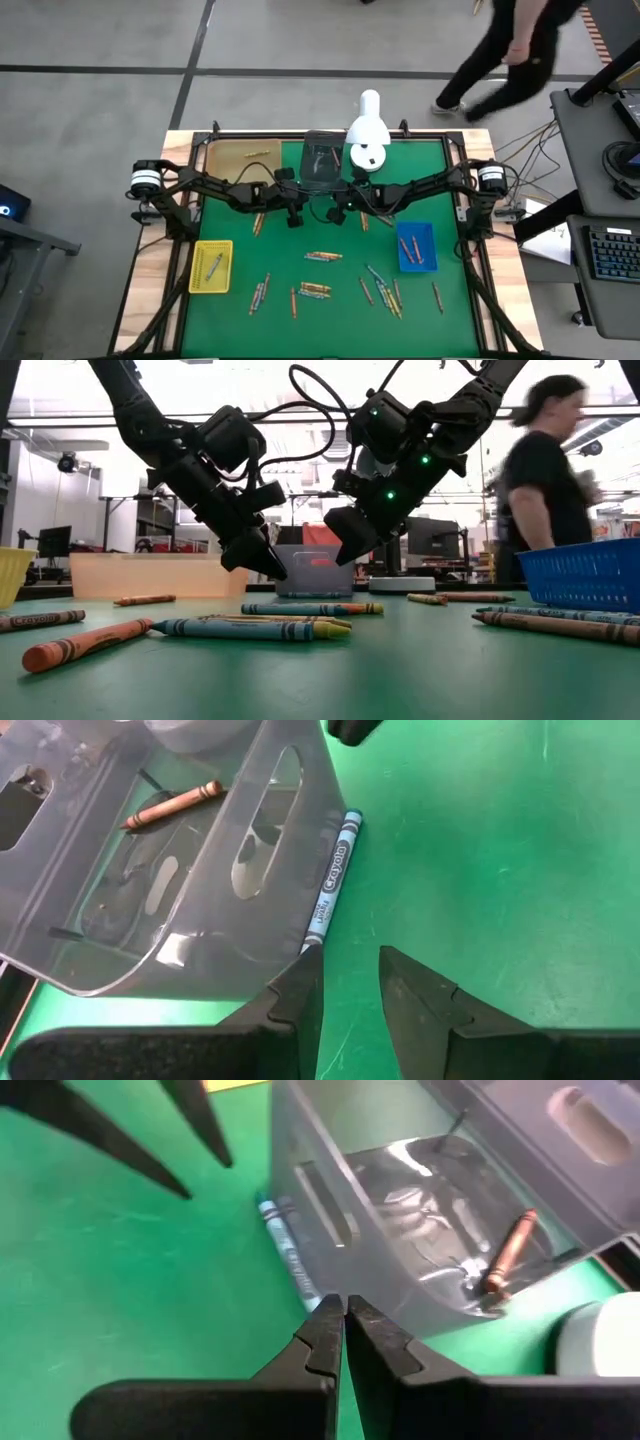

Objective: Sort crayons
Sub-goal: Put the blue crayon into the yellow bin

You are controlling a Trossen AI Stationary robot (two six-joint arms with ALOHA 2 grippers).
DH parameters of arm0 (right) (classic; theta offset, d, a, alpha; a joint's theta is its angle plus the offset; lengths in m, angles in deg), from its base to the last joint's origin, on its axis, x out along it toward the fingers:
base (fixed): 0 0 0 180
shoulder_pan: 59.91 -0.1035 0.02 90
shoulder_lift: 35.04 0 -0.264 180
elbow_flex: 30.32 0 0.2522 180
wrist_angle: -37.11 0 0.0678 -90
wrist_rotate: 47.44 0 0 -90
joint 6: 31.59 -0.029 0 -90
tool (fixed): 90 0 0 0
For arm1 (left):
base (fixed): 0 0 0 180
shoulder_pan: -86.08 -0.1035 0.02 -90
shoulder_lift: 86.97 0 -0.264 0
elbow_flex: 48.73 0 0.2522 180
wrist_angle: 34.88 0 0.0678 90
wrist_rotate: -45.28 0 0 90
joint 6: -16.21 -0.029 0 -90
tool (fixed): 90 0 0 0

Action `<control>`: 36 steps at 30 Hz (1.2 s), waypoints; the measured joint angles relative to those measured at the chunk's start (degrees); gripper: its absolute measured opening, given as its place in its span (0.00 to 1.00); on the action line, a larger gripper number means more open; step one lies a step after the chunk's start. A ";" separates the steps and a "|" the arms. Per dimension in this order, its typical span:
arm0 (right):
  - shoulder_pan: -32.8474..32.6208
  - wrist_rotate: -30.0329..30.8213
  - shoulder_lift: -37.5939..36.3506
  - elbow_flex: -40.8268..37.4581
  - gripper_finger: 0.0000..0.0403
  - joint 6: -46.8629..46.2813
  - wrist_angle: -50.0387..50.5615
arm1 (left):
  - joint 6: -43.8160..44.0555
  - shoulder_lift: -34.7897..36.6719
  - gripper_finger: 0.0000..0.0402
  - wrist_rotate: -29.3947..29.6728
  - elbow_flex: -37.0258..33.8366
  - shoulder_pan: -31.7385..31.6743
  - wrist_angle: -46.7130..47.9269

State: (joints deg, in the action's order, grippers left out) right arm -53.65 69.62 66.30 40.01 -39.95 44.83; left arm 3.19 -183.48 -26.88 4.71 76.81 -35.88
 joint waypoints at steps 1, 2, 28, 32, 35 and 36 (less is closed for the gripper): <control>0.25 0.00 0.00 0.00 0.02 -0.02 -0.04 | 0.01 0.00 0.22 0.00 0.00 0.00 0.00; 0.49 0.00 0.00 0.00 0.02 -0.02 -0.09 | 0.08 0.00 0.23 0.00 0.00 0.00 0.00; 1.67 0.03 0.00 0.00 0.02 0.86 -0.28 | 0.58 -6.75 0.32 -2.01 1.27 -1.01 -6.11; 1.67 0.01 0.00 0.00 0.02 0.42 -0.28 | -0.17 -9.52 0.32 0.85 2.93 -1.01 -6.70; 1.67 0.01 0.00 0.00 0.02 0.40 -0.28 | -0.23 -9.97 0.32 1.33 3.40 -1.03 -6.65; 1.67 0.01 0.00 0.00 0.02 0.38 -0.28 | -0.23 -9.90 0.32 1.36 3.41 -1.02 -6.61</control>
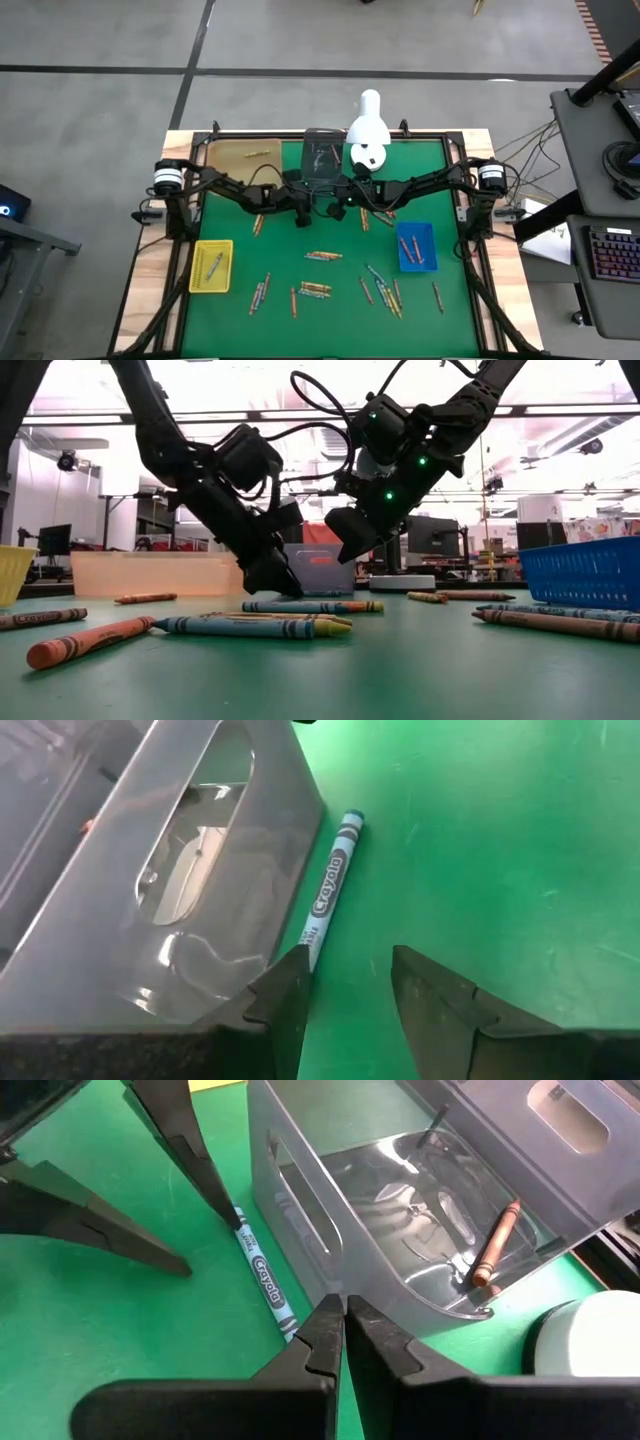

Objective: Sort crayons
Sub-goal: Put the blue crayon into the yellow bin

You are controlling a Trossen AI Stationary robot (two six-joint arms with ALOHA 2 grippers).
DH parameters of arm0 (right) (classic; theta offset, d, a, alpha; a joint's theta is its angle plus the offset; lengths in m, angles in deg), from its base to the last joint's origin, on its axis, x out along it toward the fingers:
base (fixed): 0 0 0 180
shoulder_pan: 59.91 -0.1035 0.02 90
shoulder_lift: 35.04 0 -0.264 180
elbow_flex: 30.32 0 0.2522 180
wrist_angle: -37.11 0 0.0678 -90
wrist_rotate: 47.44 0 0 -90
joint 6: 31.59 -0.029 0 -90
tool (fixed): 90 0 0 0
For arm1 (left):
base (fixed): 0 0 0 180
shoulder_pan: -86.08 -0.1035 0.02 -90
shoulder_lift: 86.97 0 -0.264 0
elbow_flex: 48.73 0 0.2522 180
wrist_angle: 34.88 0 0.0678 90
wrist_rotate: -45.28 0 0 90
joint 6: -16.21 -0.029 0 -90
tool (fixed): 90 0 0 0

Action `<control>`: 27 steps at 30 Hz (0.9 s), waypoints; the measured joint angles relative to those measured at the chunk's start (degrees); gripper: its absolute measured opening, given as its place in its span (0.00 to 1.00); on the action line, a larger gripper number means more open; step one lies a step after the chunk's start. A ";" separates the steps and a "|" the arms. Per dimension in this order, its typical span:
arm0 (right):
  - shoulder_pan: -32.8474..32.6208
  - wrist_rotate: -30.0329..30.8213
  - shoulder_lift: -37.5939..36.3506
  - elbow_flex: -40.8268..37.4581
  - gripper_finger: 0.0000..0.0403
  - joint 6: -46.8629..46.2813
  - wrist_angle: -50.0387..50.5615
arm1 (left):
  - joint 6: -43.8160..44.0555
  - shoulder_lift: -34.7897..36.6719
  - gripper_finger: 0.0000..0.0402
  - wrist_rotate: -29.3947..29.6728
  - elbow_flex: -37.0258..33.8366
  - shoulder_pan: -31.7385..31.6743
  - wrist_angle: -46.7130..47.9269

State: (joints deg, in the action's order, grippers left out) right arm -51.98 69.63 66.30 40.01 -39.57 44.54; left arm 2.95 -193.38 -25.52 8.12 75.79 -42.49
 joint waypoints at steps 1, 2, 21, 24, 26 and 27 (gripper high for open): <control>0.00 0.00 0.00 0.00 0.02 0.00 0.00 | 0.00 0.24 0.32 -0.02 0.00 -0.01 0.20; 0.00 0.00 0.00 0.00 0.02 0.01 0.00 | -0.03 0.49 0.32 -0.02 -0.01 -0.01 0.43; -0.08 -0.48 -0.07 0.00 0.02 1.17 0.07 | 1.95 2.07 0.32 -11.12 0.11 -2.27 5.20; -0.41 -0.55 -0.78 0.00 0.02 1.57 0.20 | 1.86 4.50 0.32 -12.38 -0.10 -2.13 8.93; -0.56 -1.09 -1.52 0.00 0.02 1.57 0.09 | 1.70 6.39 0.32 -12.95 -0.26 -2.09 11.33; -0.68 -1.82 -1.80 0.00 0.02 1.58 -0.03 | 1.68 7.23 0.32 -12.99 -0.26 -2.09 11.68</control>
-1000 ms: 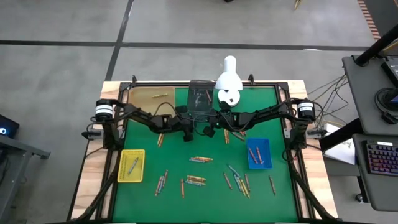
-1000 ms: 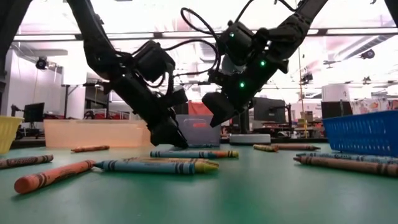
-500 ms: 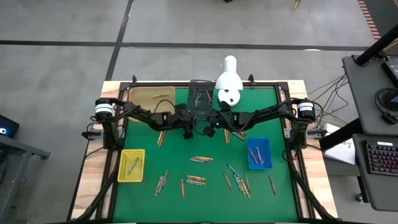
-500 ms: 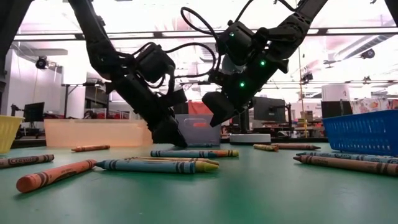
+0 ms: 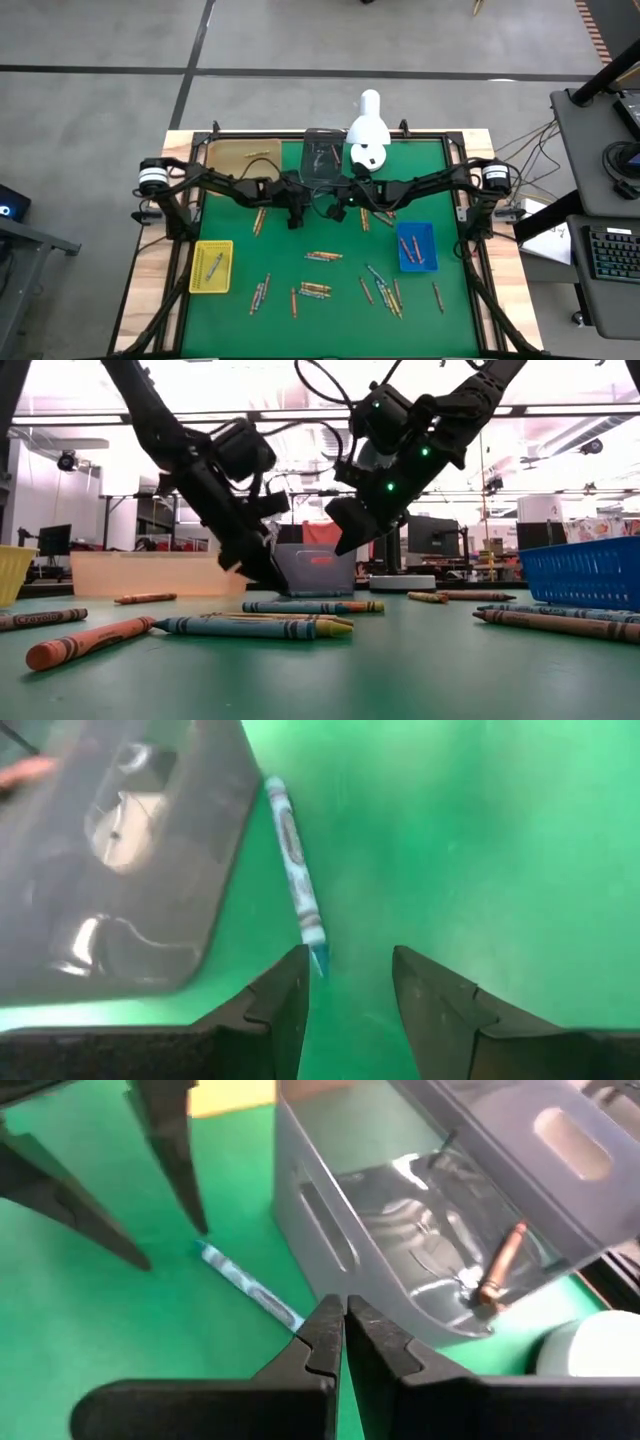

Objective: Sort crayons
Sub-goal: Put the blue crayon into the yellow bin

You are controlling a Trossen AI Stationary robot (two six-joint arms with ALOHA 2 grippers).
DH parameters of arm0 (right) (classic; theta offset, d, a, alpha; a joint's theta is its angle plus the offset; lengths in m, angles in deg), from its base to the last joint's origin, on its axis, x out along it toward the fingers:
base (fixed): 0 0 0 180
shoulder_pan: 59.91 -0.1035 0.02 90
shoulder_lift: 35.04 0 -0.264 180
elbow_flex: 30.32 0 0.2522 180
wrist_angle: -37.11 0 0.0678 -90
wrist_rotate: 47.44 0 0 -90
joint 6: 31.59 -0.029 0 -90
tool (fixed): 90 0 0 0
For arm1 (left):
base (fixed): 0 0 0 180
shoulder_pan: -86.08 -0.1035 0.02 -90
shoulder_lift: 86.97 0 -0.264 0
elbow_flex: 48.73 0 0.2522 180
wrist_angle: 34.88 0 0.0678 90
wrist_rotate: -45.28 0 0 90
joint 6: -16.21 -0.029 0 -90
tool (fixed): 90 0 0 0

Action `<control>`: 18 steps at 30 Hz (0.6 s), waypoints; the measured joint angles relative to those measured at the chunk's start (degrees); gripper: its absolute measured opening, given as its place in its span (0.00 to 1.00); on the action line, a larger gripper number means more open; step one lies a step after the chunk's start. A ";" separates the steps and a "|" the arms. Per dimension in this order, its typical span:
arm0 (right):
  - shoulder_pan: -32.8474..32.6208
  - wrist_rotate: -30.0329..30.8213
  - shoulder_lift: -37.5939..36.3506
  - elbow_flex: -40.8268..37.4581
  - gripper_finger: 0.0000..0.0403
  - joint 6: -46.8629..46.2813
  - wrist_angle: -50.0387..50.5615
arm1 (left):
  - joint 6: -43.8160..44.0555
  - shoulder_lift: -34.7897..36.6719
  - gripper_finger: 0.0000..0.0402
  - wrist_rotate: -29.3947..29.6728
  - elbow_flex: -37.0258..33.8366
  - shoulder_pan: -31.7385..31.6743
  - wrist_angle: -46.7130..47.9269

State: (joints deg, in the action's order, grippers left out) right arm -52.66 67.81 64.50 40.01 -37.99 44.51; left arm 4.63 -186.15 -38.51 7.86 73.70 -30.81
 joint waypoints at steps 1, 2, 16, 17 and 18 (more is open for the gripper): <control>0.00 -0.78 -0.33 0.00 0.02 -0.02 0.04 | -0.01 0.85 0.32 -0.14 0.01 0.00 0.28; -0.03 -1.33 -0.51 0.00 0.02 -0.01 0.09 | -0.02 1.39 0.32 -0.15 0.02 0.00 0.27; -1.91 -1.65 -1.54 0.00 0.02 -0.80 0.27 | -0.19 -3.98 0.32 -1.39 0.02 -0.07 -9.25; -1.96 -1.66 -1.54 0.00 0.02 -1.04 0.35 | -0.15 -4.48 0.32 -1.37 0.02 -0.07 -9.28; -2.06 -1.66 -1.54 0.00 0.02 -1.04 0.31 | -0.13 -4.86 0.32 -1.35 0.02 -0.07 -9.78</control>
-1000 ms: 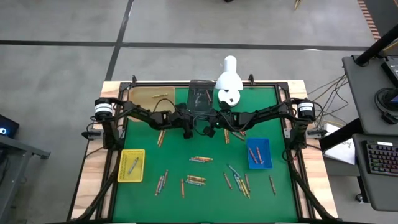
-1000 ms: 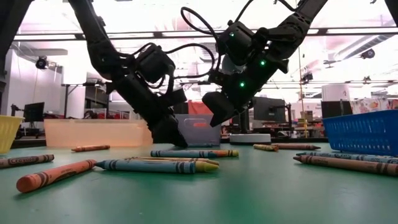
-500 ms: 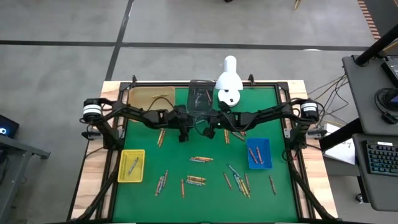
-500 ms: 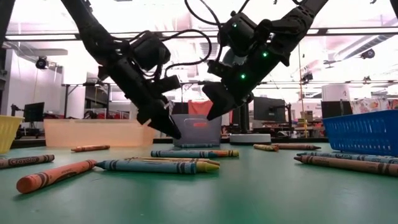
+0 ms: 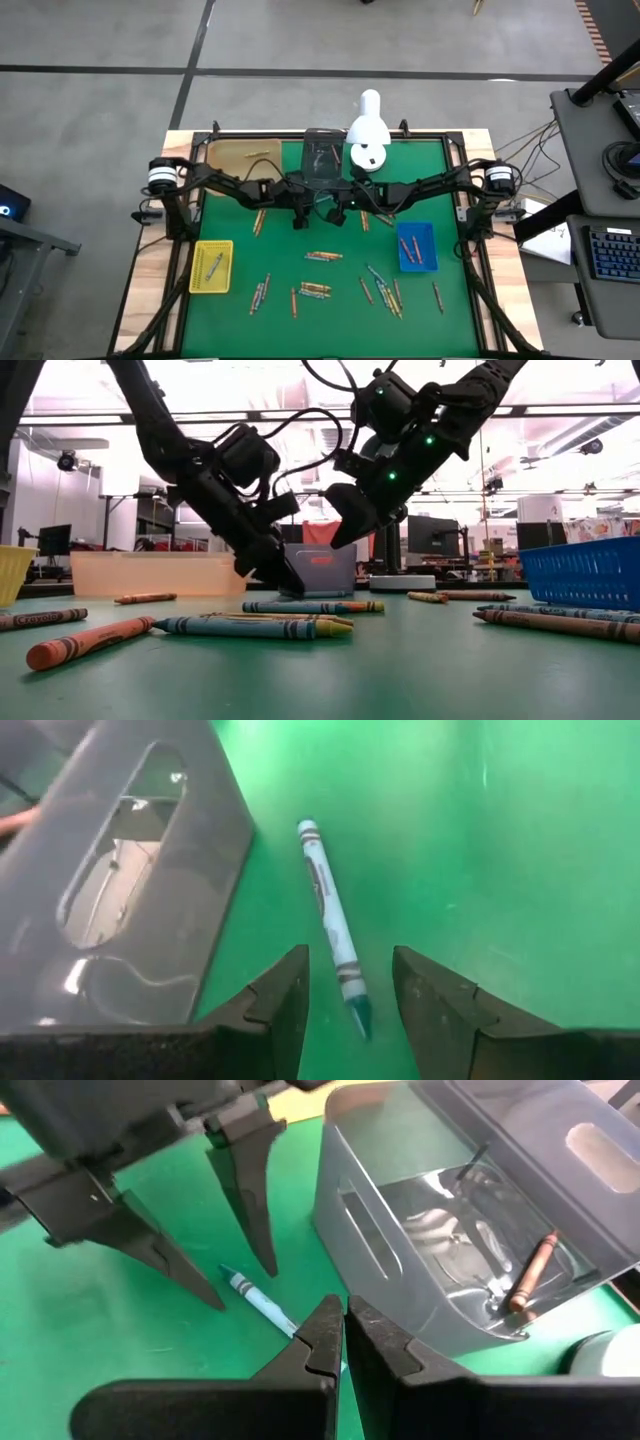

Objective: Sort crayons
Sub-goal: Put the blue crayon into the yellow bin

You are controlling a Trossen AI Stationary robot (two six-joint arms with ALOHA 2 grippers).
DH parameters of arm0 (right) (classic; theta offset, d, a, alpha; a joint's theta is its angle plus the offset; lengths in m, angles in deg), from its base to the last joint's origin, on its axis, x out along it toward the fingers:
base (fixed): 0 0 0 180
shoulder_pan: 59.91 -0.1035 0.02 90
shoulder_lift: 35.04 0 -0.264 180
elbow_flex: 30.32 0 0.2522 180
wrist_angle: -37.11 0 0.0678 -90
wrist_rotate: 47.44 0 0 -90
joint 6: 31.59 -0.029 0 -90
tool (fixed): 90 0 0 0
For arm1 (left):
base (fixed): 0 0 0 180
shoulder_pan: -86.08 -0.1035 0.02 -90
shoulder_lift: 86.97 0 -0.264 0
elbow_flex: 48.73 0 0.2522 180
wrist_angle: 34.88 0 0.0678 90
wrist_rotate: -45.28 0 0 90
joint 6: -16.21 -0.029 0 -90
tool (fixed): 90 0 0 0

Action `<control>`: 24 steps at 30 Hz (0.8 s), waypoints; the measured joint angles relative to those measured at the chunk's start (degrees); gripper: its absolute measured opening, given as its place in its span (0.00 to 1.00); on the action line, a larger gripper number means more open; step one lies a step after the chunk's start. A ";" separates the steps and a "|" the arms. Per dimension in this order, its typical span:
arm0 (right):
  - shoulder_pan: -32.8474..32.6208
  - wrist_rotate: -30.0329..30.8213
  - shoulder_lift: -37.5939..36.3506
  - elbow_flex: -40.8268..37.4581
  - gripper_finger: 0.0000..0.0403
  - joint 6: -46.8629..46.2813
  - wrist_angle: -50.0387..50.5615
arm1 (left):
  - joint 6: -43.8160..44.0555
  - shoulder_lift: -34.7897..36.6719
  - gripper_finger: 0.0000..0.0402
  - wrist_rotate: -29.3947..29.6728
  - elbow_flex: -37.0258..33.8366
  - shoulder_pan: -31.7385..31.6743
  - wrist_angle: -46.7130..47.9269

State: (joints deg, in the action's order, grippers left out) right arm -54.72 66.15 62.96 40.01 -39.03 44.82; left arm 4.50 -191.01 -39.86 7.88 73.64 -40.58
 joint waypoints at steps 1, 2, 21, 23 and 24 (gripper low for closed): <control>-0.07 -0.03 0.00 0.00 0.02 -0.01 -0.05 | 0.02 -0.31 0.32 0.00 0.02 0.00 0.00; -0.19 -0.02 0.00 0.00 0.02 0.00 -0.01 | 0.04 -0.67 0.32 0.00 0.02 0.02 -0.12; -2.83 -0.06 -1.00 0.00 0.02 0.64 0.35 | 0.45 1.39 0.01 0.41 -0.09 1.12 2.98; -3.30 -0.07 -2.15 0.00 0.02 0.66 0.87 | 0.39 3.88 0.01 0.44 -0.09 1.50 4.68; -3.59 -0.07 -2.68 0.00 0.02 0.66 1.05 | 0.39 5.35 0.01 0.44 -0.10 1.66 5.47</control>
State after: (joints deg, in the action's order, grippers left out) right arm -58.31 66.09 60.28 40.01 -38.37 45.86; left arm 4.89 -185.66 -39.42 7.78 75.30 -35.12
